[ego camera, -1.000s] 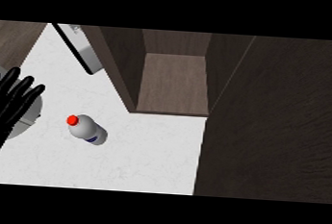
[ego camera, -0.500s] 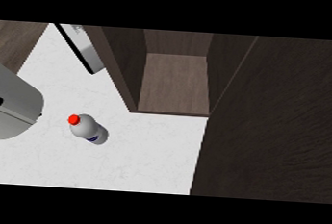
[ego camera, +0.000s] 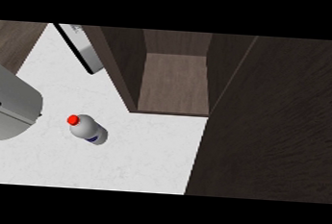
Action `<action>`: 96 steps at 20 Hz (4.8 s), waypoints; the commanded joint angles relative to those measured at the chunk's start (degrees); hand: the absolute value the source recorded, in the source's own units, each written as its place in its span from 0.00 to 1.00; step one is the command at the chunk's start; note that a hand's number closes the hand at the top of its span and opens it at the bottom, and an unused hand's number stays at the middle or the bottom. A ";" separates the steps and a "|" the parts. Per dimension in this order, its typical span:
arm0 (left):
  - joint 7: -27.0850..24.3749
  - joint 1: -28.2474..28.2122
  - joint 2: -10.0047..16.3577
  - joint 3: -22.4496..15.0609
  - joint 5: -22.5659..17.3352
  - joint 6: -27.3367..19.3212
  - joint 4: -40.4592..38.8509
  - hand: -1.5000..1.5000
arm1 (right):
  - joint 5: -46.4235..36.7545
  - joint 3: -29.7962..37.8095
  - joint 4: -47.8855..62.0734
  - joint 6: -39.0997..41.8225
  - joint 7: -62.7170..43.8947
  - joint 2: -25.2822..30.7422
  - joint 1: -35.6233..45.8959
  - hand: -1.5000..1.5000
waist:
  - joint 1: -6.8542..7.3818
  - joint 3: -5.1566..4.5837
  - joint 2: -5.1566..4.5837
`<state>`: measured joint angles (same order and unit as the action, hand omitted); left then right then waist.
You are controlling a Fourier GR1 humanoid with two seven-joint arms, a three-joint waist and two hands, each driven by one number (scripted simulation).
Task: Pick up the bottled water, place it into the cabinet and close the cabinet
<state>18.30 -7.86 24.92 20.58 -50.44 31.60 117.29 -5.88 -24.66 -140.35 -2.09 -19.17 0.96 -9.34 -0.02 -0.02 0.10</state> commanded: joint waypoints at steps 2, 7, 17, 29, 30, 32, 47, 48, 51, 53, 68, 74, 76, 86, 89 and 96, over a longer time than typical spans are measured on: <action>0.67 -3.22 -0.64 0.83 1.78 4.53 1.78 0.00 | -4.60 -0.36 -2.13 -1.02 -1.94 0.78 1.65 0.00 | 0.25 0.00 0.03; -4.19 2.19 -5.15 -1.95 13.39 7.16 -9.42 0.00 | -10.59 -8.84 -1.93 -4.36 -1.22 -0.12 -0.45 0.00 | -0.47 -0.04 0.02; -10.39 9.78 -9.92 -4.91 28.69 5.28 -23.11 0.00 | -9.66 -9.63 -5.34 -6.27 -5.53 2.06 1.28 0.00 | -0.73 -0.04 -0.04; -32.19 14.40 -11.43 -7.09 47.29 7.19 -49.93 0.00 | -10.21 -11.17 -7.54 -9.07 -6.61 4.78 1.16 0.00 | -1.22 -0.11 -0.08; -33.13 16.94 -9.22 -5.43 47.22 7.33 -53.58 0.00 | -10.14 -10.23 -6.87 -9.56 -7.73 4.33 2.90 0.00 | -1.08 -0.11 -0.14; -34.85 18.73 -8.89 -6.02 48.04 7.78 -56.86 0.00 | -11.24 -13.01 -3.43 -9.74 -4.08 5.14 1.29 0.00 | -0.87 -0.05 -0.08; -58.94 29.28 -9.35 -8.44 58.32 1.64 -86.62 0.00 | -7.30 -9.56 -1.76 -12.71 -2.50 7.19 4.67 0.00 | -1.45 -0.13 -0.38; -62.22 29.57 -8.60 -8.16 58.28 2.40 -88.20 0.00 | -3.04 -6.07 -1.11 -10.83 -1.56 8.80 4.94 0.00 | -1.48 -0.13 -0.53; -63.94 29.24 -11.31 -9.90 59.72 -0.72 -89.69 0.00 | -9.64 -12.88 -4.14 -12.92 -2.66 8.92 2.17 0.00 | -1.68 -0.15 -0.24; -64.93 30.23 -9.06 -8.06 57.91 1.29 -92.18 0.00 | -5.27 -8.41 -6.77 -12.00 -3.33 10.57 2.46 0.00 | -1.55 -0.12 -0.31; -70.08 34.78 -12.29 -11.80 58.79 3.59 -94.95 1.00 | -7.55 -11.38 -6.97 -14.63 -6.83 11.62 4.65 0.00 | -1.47 -0.15 -0.11; -76.09 32.58 -15.35 -15.33 62.78 -11.54 -87.64 1.00 | -5.33 -7.94 -7.57 -15.36 -8.83 12.14 6.54 0.00 | -0.54 -0.05 0.06; -75.65 33.12 -16.51 -12.66 61.23 -17.33 -88.94 1.00 | -8.31 -12.62 -5.39 -15.95 -6.87 11.82 5.05 0.00 | -0.85 -0.08 0.00; -69.25 31.15 -24.79 -15.18 51.10 -28.15 -80.52 1.00 | -7.88 -13.25 -5.18 -17.69 -4.88 12.39 3.31 0.00 | -0.53 0.01 0.21; -65.23 32.70 -24.86 -19.38 44.87 -29.40 -77.66 1.00 | -2.55 -6.59 -8.03 -15.93 -7.73 15.27 4.19 0.00 | -0.72 0.02 0.15; -54.42 29.76 -24.89 -34.24 32.83 -37.36 -62.65 1.00 | -7.00 -12.66 -4.04 -18.11 -4.93 13.21 4.41 0.00 | -0.74 0.01 0.39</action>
<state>-39.95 22.39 0.64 -5.18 -11.32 -0.51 47.54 -8.74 -36.00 -140.18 -20.35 -22.99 13.15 -3.35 -0.33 -0.02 0.30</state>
